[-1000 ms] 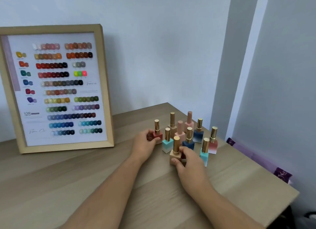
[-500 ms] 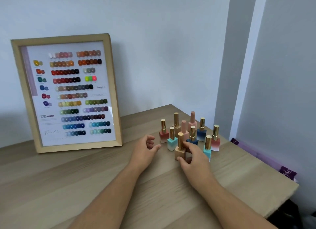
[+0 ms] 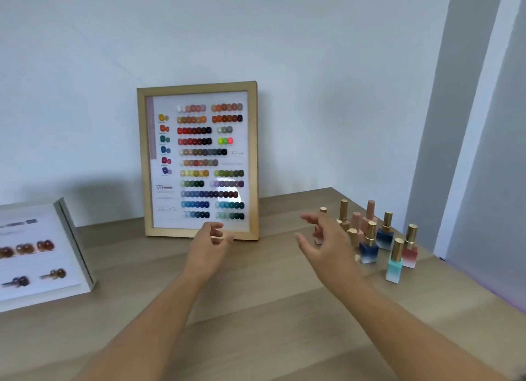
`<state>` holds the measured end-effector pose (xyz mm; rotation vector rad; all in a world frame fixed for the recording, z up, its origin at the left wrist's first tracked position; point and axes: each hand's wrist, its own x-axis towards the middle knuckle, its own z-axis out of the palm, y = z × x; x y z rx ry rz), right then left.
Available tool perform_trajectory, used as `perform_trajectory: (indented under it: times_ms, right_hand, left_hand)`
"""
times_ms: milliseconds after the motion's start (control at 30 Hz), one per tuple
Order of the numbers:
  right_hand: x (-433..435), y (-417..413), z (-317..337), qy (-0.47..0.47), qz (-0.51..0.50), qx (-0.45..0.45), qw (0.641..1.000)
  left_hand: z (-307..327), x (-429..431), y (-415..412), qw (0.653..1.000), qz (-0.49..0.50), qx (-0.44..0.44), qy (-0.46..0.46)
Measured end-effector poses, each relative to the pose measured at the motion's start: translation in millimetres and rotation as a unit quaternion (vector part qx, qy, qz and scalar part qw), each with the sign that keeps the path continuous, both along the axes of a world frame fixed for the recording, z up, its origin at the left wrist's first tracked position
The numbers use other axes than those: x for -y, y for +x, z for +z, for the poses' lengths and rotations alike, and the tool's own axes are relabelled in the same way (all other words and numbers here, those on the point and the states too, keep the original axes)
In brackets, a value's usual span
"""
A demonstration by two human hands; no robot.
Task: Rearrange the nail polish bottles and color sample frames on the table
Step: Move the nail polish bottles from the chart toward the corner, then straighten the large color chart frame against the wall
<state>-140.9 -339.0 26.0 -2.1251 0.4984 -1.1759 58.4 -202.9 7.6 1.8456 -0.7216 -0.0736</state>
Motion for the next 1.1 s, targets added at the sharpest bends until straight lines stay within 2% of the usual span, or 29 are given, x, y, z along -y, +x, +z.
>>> perform_trajectory:
  times_ms: [300,400,533,733,900,1100]
  right_hand:
    - [24,118,9,0.043,0.044,-0.063,0.996]
    - [32,148,-4,0.088,0.042,-0.069,0.993]
    - [36,176,-34,0.132,0.053,-0.048,0.989]
    - [49,198,-57,0.112,0.029,-0.020,0.993]
    - [61,206,-56,0.095,0.012,-0.018,0.995]
    - [61,208,-57,0.065,-0.018,-0.010,0.998]
  left_hand:
    - [7,-45,95,0.990,0.136,0.042,0.015]
    - [0,-50,130,0.984,0.164,0.040,0.056]
    - [-24,-47,164,0.986,0.163,0.010,0.040]
    - [-35,-39,204,0.982,0.179,-0.049,-0.038]
    - [-40,-35,214,0.981,0.189,-0.015,-0.029]
    - [-44,-39,215,0.978,0.200,0.019,-0.065]
